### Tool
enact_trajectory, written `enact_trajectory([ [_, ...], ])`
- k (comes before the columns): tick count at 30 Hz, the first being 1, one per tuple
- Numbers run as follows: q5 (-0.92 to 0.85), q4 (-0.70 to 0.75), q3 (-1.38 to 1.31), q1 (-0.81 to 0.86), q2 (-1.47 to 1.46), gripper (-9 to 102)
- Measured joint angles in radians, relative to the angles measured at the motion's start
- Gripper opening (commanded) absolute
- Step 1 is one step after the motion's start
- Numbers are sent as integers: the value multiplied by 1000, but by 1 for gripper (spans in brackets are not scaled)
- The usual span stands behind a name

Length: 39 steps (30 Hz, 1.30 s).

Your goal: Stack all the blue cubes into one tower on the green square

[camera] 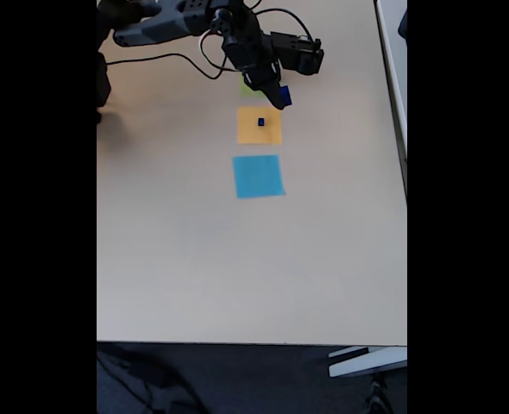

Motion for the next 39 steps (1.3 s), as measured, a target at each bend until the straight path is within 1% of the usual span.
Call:
enact_trajectory([
  [7,284,-9,167,-163,121,0],
  [15,426,-9,250,-272,129,0],
  [22,419,-9,253,-330,129,0],
  [30,396,-54,253,-371,126,0],
  [35,374,-48,164,-387,44,0],
  [39,325,2,51,-373,-21,0],
])
